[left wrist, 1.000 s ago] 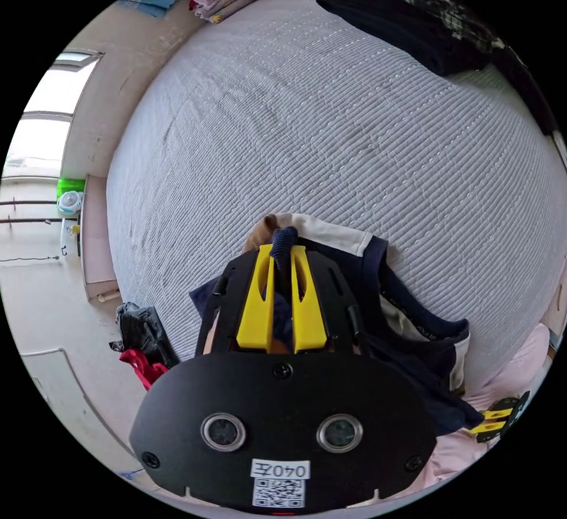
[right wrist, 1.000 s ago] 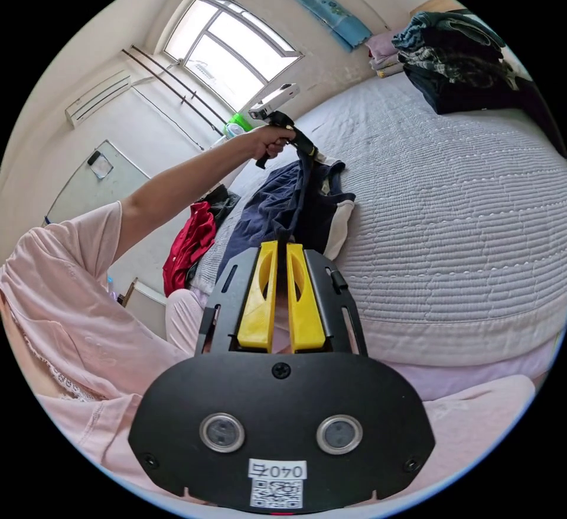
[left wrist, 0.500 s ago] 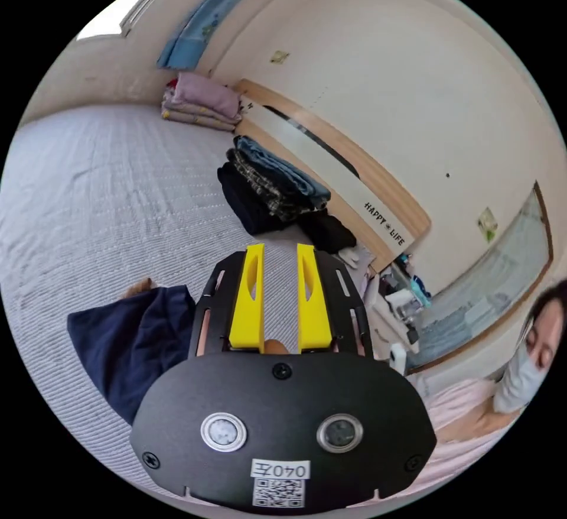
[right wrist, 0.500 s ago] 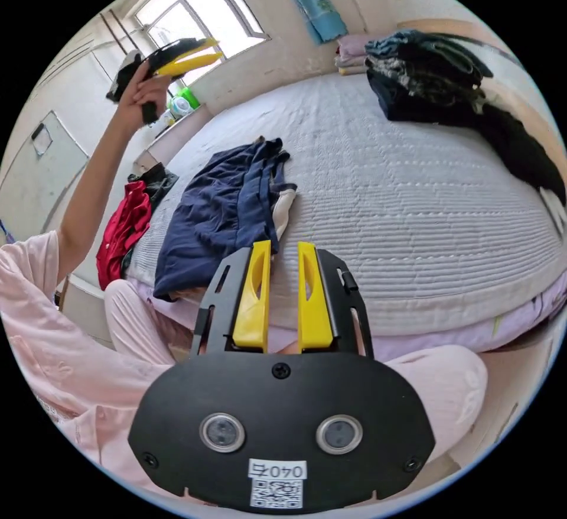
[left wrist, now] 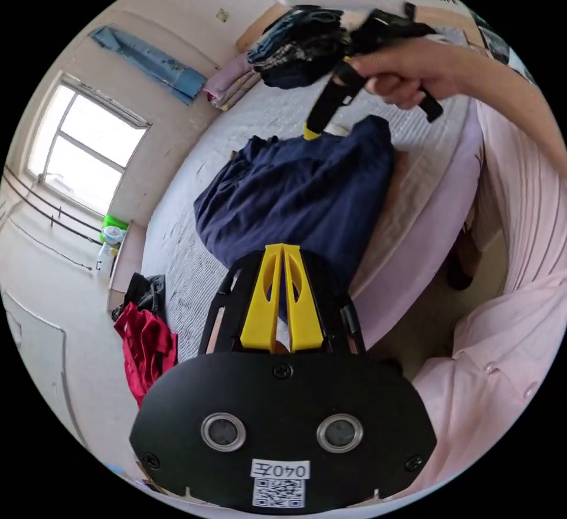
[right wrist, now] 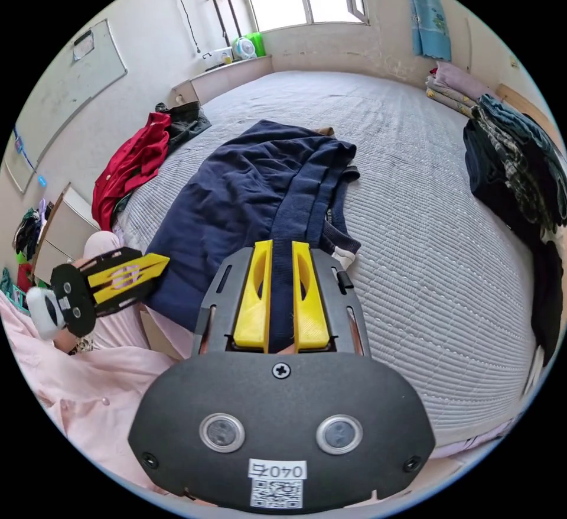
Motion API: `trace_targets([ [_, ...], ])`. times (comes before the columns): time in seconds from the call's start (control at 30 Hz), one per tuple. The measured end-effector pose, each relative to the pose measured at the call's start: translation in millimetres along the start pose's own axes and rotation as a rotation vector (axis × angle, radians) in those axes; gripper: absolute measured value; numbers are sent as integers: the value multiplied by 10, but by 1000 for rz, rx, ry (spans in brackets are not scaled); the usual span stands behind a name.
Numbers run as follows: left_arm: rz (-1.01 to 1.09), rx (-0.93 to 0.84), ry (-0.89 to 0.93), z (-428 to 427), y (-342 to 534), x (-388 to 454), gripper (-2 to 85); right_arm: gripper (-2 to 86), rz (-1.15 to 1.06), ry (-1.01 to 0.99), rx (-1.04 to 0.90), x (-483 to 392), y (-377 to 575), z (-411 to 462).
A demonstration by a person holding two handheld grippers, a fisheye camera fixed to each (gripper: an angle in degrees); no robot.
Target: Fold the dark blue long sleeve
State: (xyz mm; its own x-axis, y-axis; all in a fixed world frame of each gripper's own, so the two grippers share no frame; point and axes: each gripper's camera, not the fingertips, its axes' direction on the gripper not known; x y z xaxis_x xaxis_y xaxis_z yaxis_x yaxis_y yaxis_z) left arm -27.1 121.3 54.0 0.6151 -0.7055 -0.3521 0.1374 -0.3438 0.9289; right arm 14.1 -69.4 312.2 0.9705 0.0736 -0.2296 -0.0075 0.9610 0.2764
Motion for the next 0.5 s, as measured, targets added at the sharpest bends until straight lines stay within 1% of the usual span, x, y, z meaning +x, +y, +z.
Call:
trace_targets([
  [0.07, 55, -51, 29, 139, 9, 229, -9, 63, -19, 52, -21, -68, -154, 26],
  [0.2, 118, -43, -46, 181, 30, 516, -9, 68, -27, 101, -27, -121, -352, 8],
  [0.33, 74, -30, 4, 179, 62, 518, -9, 65, 3, 90, -88, -61, -536, 70],
  [0.4, 40, -31, 45, 193, 70, 495, -9, 49, 14, 76, -143, -29, -598, 131],
  [0.43, 36, -31, 51, 198, 72, 495, -9, 27, 20, 64, -156, -21, -632, 127],
  [0.5, 34, -32, 68, 215, 80, 502, -9, 2, 7, 57, -134, -37, -670, 32],
])
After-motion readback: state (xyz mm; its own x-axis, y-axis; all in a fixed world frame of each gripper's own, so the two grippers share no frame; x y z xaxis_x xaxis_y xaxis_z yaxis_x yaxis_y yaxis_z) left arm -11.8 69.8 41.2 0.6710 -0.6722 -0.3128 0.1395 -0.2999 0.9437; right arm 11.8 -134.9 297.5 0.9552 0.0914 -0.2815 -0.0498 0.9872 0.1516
